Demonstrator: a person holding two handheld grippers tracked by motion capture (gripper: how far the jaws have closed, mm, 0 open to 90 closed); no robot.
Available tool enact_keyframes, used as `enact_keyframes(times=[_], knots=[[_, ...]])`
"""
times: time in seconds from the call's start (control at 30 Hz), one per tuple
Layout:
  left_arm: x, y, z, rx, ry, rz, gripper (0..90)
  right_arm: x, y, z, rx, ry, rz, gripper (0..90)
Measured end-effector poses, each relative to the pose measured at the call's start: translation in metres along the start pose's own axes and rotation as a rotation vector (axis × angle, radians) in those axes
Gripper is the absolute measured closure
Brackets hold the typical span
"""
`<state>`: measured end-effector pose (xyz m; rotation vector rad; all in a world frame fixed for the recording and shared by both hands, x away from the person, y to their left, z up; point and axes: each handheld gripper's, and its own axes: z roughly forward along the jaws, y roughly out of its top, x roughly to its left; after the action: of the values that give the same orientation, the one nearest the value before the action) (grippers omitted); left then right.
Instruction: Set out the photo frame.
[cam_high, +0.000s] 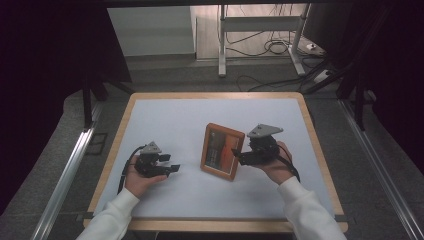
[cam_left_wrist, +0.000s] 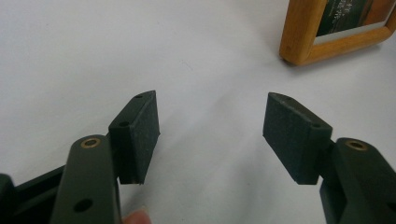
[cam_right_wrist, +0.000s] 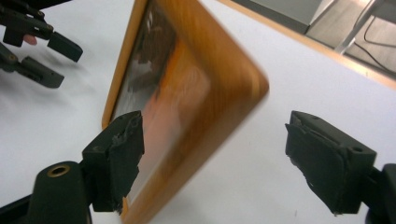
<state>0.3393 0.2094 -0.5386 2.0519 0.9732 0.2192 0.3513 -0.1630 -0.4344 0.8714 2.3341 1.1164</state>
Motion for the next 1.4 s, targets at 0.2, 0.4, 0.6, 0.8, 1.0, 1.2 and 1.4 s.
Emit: enact_keyframes(times=[0.2, 0.4, 0.6, 0.8, 1.0, 1.2, 1.4], knots=[[-0.001, 0.000, -0.001, -0.004, 0.002, 0.008, 35.8, 0.006, -0.024, -0.009, -0.020, -0.017, 0.022, 21.6], [-0.002, 0.000, 0.000, 0.001, 0.001, 0.010, 35.8, 0.012, -0.040, -0.016, -0.037, 0.009, 0.047, 27.7], [-0.002, 0.000, 0.001, 0.006, 0.000, 0.009, 35.6, 0.018, -0.056, -0.011, -0.017, 0.073, 0.035, 44.4], [-0.002, 0.000, 0.000, 0.000, 0.003, 0.009, 35.6, 0.028, -0.065, -0.004, 0.010, 0.101, -0.029, 68.6], [-0.003, 0.000, 0.000, -0.002, 0.005, 0.015, 35.6, 0.040, -0.067, 0.007, 0.048, 0.167, -0.074, 88.7], [-0.003, 0.000, 0.000, 0.004, 0.005, 0.019, 35.6, 0.053, -0.064, 0.024, 0.075, 0.191, -0.114, 89.8], [-0.003, 0.000, 0.000, 0.004, 0.004, 0.018, 35.6, 0.062, -0.066, 0.041, 0.120, 0.197, -0.153, 89.8]])
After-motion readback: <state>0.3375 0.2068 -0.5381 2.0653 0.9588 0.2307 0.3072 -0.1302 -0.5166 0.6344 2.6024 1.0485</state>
